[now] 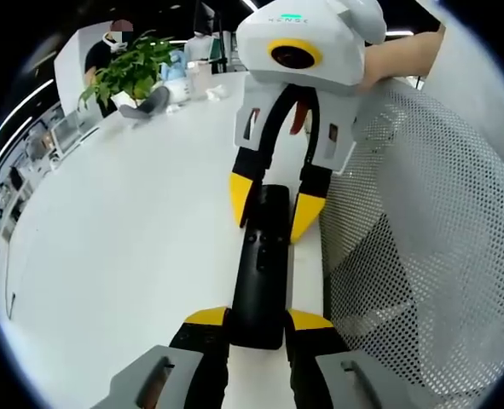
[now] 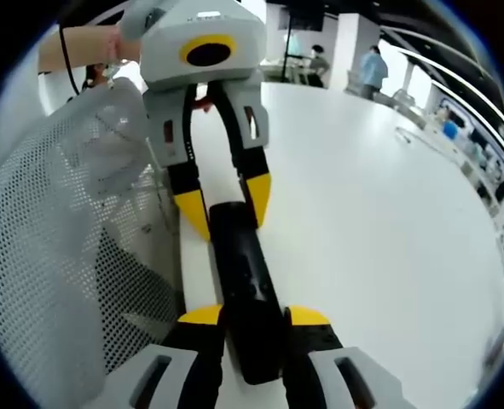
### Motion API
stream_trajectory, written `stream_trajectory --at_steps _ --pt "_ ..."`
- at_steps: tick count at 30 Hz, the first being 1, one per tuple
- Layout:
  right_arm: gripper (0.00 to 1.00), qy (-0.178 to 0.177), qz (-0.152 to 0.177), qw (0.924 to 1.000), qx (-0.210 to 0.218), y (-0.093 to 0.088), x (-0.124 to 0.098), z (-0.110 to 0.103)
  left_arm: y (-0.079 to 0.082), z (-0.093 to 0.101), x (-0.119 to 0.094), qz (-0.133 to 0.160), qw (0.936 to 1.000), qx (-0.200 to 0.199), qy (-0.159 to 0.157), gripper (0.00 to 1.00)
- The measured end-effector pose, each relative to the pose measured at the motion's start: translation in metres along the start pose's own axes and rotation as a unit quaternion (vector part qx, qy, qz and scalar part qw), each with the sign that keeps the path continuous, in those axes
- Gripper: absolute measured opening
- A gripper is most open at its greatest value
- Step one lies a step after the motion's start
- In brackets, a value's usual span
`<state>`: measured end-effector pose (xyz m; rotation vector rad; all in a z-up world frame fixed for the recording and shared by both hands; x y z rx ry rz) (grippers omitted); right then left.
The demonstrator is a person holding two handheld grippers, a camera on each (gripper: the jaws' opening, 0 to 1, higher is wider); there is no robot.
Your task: Press the specified remote control buttons in sequence, fully releasing each button before pressing the next.
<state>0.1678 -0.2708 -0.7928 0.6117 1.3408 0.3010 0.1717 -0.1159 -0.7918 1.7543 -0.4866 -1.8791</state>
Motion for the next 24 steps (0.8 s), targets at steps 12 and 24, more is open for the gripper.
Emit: stream_trajectory --at_steps 12,24 --pt "0.23 0.001 0.013 0.9998 0.012 0.000 0.003 0.001 -0.006 0.002 -0.002 0.028 0.9977 -0.044 0.043 0.31" --pt "0.22 0.001 0.027 0.9989 0.039 -0.001 0.003 0.002 -0.004 -0.002 -0.044 0.140 0.9754 -0.131 0.109 0.42"
Point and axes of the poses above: the point that each gripper's makers call its tool centre point, and the gripper's own axes: x roughly forward along the fingers, z roughly to its right, y roughly out of its top, the point moved 9 cm from there along -x, roughly backward along the fingers, and after that the axes turned 6 degrees about -y, right-handed, at the moved point
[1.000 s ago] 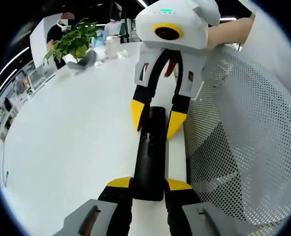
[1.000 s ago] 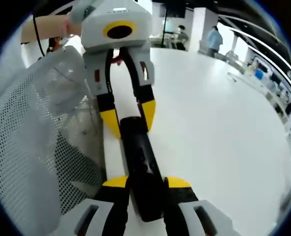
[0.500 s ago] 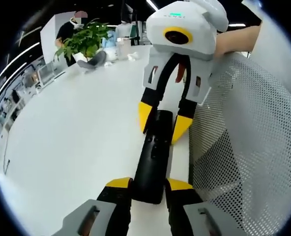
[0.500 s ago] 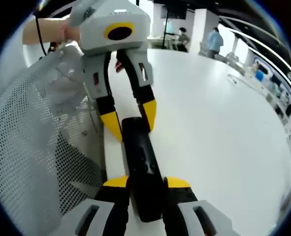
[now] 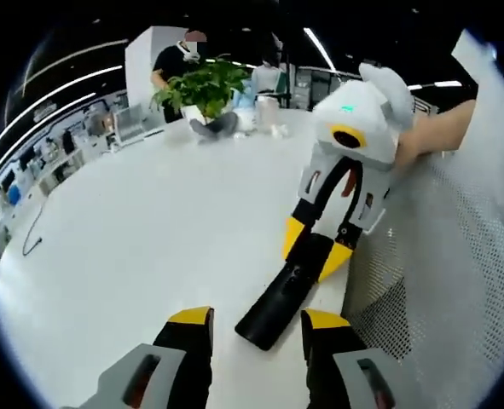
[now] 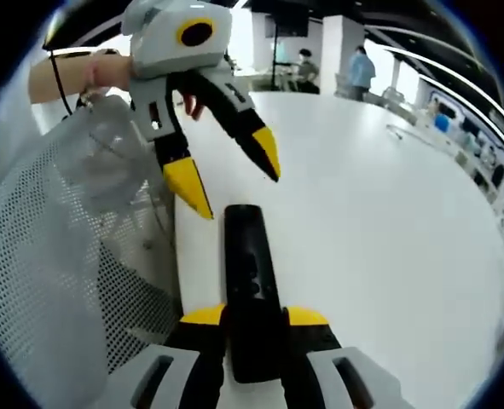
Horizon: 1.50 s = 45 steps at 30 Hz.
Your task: Press the specified remote control buttons in sequence, fully releasing each button before pressing the next.
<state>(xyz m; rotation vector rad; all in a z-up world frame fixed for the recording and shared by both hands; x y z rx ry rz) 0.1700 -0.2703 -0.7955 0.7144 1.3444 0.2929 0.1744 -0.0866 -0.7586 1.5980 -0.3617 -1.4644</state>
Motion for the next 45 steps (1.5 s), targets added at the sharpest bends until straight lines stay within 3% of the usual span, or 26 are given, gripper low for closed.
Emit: stream_trajectory --at_steps 7,20,25,32,38,45 --pt "0.22 -0.001 0.002 1.0000 0.001 0.001 0.000 0.000 0.000 -0.003 -0.020 0.039 0.9977 -0.031 0.047 0.45" --pt "0.22 -0.004 0.003 1.0000 -0.003 0.000 0.001 0.000 0.002 0.002 -0.046 0.089 0.9907 -0.071 0.074 0.52" --pt "0.22 -0.004 0.004 1.0000 -0.003 0.000 0.001 0.000 0.008 0.000 -0.059 0.152 0.9787 -0.100 0.095 0.57" --pt "0.22 -0.004 0.005 1.0000 -0.003 0.000 0.000 0.000 0.006 -0.001 -0.071 0.199 0.9666 -0.102 0.125 0.72" --pt "0.22 -0.004 0.006 1.0000 -0.003 0.000 0.000 -0.002 0.011 -0.001 -0.084 0.271 0.9441 -0.104 0.156 0.87" --pt "0.22 -0.004 0.006 1.0000 -0.003 0.001 0.000 -0.002 0.010 -0.002 -0.095 0.304 0.9295 -0.079 0.193 1.00"
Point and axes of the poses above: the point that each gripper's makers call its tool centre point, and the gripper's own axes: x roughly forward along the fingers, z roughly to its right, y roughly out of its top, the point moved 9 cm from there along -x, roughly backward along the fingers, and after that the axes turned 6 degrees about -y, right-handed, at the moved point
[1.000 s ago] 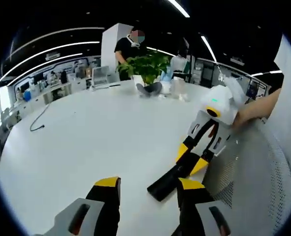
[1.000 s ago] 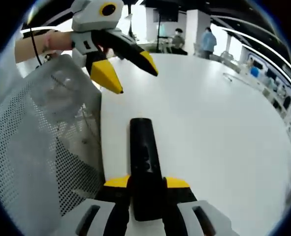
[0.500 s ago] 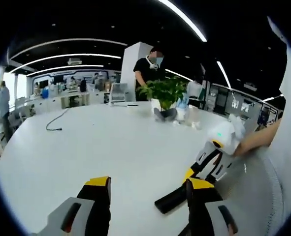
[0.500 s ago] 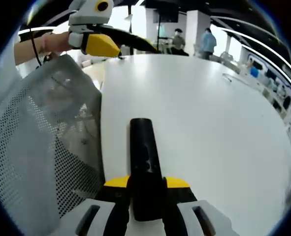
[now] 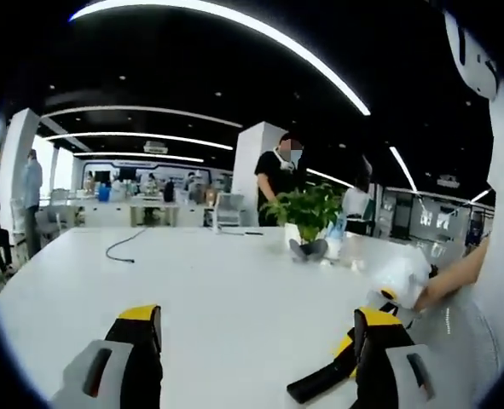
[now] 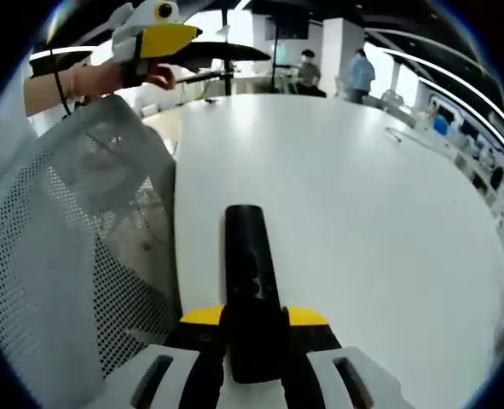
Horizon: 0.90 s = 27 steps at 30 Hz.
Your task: Press the specified remote control buttons in sequence, fully releasing each button before pressing the next.
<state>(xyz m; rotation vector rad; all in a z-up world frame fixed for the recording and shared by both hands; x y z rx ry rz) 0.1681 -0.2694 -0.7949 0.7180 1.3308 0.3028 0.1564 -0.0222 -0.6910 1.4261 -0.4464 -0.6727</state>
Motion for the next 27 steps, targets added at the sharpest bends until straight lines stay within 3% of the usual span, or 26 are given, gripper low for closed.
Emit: stream_trajectory --at_steps 8,13,16,21,24,27 --pt "0.22 0.000 0.001 1.0000 0.001 0.000 0.001 0.001 0.009 -0.001 -0.011 0.096 0.9945 -0.035 0.020 1.00" --pt "0.22 -0.001 0.001 1.0000 0.001 0.000 0.001 0.002 0.008 -0.001 -0.016 0.123 0.9905 -0.057 0.024 1.00" --pt "0.22 -0.001 0.001 1.0000 0.001 -0.001 0.001 0.002 0.007 -0.001 -0.018 0.125 0.9899 -0.057 0.034 1.00" --pt "0.22 -0.003 0.001 1.0000 0.001 0.000 0.000 0.001 0.003 0.002 -0.016 0.110 0.9926 -0.023 0.047 1.00" --pt "0.22 -0.007 -0.006 0.9999 -0.013 0.002 0.001 0.000 0.000 0.001 -0.015 0.084 0.9950 -0.019 0.050 1.00" --pt "0.22 -0.008 -0.010 0.9998 -0.015 0.002 0.002 0.000 -0.001 0.002 -0.014 0.077 0.9959 -0.012 0.045 1.00"
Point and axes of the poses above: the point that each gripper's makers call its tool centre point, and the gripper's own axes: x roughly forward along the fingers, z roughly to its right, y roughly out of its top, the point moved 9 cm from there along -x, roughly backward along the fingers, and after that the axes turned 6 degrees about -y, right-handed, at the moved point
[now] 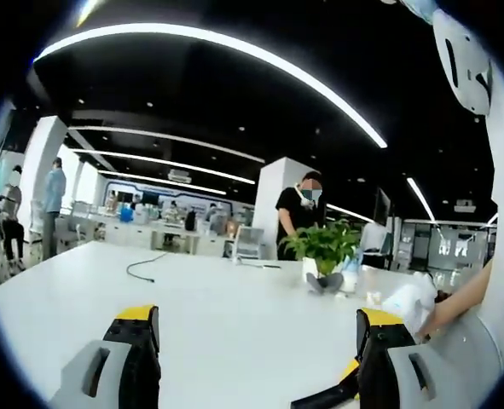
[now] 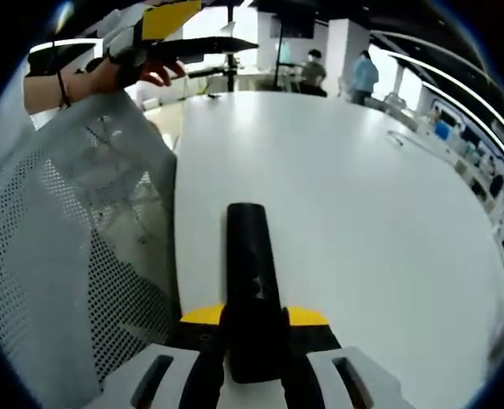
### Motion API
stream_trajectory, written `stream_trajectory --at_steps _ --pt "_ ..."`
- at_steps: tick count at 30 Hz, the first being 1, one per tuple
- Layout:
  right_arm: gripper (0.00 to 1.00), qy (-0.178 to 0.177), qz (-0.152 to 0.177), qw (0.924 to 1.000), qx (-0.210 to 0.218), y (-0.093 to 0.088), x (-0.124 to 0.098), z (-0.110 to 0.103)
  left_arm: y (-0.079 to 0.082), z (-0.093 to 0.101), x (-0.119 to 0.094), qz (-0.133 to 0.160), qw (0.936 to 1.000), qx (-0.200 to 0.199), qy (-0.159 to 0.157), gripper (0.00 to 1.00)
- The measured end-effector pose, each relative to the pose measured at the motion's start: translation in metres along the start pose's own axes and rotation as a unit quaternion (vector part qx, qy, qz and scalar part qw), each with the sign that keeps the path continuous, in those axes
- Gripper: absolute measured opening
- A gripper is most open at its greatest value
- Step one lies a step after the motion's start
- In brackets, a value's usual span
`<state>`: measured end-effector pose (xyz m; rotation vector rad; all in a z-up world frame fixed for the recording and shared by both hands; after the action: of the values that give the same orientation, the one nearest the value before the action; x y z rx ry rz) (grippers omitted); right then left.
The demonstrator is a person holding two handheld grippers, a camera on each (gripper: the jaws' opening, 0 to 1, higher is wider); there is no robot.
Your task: Press the specified remote control buttons in sequence, fully releasing each button before pressing the next.
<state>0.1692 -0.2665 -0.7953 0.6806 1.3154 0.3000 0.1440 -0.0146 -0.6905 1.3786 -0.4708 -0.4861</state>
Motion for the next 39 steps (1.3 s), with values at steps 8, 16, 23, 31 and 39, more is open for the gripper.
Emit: stream_trajectory --at_steps 8,16,23,31,39 --pt "0.22 0.008 -0.006 0.9999 -0.008 0.001 0.000 0.002 0.000 -0.006 -0.003 0.002 0.9997 -0.013 0.020 1.00" --pt "0.21 0.012 -0.006 0.9997 -0.020 0.003 0.001 0.006 -0.001 -0.007 -0.004 0.001 0.9994 -0.020 0.026 1.00" --pt "0.21 0.016 -0.010 0.9995 -0.024 0.005 0.003 0.011 -0.001 -0.006 -0.005 -0.001 0.9994 -0.025 0.024 1.00" --pt "0.21 0.017 -0.018 0.9994 -0.023 0.009 0.005 0.019 -0.001 -0.007 -0.007 0.000 0.9991 -0.034 0.024 1.00" --pt "0.21 0.013 -0.023 0.9994 -0.024 0.012 0.007 0.031 0.000 -0.007 -0.009 -0.001 0.9992 -0.029 0.028 1.00"
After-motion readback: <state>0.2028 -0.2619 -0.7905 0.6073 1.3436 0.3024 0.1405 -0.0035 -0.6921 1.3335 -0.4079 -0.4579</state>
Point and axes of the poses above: the point that each gripper's makers call its tool centre point, and the gripper's own axes: x roughly forward along the fingers, z roughly to its right, y roughly out of its top, the point moved 9 cm from there along -x, roughly backward along the fingers, and after that the axes turned 6 degrees about -y, right-handed, at the moved point
